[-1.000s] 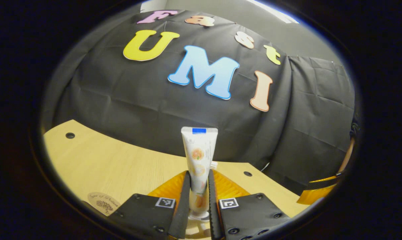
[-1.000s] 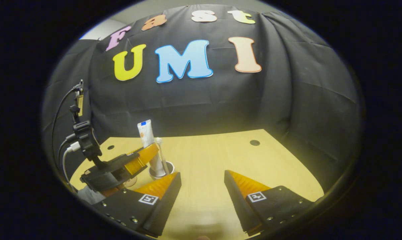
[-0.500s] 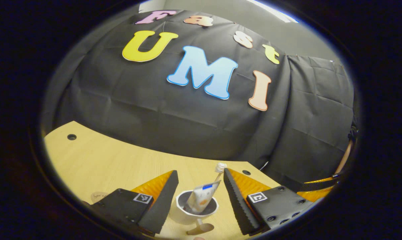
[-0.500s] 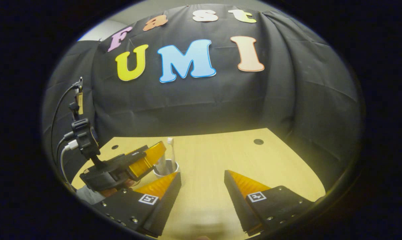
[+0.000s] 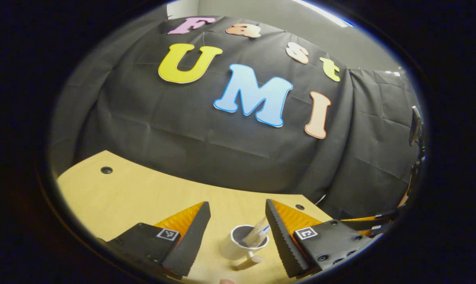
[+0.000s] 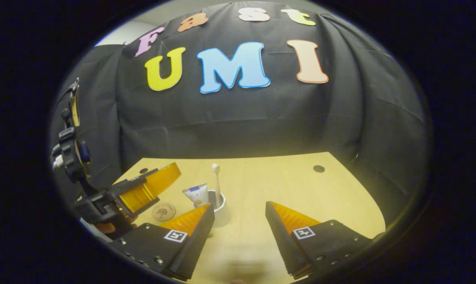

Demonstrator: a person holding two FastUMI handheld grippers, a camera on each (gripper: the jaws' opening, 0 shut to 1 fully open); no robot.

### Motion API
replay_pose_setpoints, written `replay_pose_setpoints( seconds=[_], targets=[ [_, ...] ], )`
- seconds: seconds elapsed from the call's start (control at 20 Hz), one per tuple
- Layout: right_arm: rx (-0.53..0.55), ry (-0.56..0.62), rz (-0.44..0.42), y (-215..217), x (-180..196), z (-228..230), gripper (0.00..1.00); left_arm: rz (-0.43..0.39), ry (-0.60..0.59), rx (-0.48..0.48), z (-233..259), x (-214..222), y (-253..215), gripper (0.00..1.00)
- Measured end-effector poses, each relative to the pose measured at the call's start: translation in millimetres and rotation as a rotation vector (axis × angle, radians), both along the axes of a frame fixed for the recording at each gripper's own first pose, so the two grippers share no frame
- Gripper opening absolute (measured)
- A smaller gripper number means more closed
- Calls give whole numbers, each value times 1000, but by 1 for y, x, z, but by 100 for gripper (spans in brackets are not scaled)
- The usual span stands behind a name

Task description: Put the toothbrush and toothpaste on the desktop into the cup, then pick up the cup and place it on the coaster on the desktop.

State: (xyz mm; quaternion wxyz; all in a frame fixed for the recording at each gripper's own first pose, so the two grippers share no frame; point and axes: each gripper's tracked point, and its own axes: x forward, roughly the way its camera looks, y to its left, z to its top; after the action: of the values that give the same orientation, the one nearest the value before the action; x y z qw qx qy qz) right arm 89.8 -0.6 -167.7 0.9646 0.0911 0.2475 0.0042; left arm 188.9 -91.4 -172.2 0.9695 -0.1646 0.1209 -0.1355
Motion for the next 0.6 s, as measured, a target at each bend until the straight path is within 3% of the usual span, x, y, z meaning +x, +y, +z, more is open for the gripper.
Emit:
replay_pose_setpoints(
  seconds=[0.25,0.3,0.35,0.6],
  targets=[
    [-12,103,76,29,4,-22,78,50,38,59,6,-15,32,90],
    [-11,125,86,33,5,-26,82,54,47,71,6,-19,37,90],
    [-4,146,93,38,6,-29,78,56,52,81,7,-23,40,90],
    [48,296,119,62,14,-51,81,67,83,110,7,-32,51,90]
  ],
)
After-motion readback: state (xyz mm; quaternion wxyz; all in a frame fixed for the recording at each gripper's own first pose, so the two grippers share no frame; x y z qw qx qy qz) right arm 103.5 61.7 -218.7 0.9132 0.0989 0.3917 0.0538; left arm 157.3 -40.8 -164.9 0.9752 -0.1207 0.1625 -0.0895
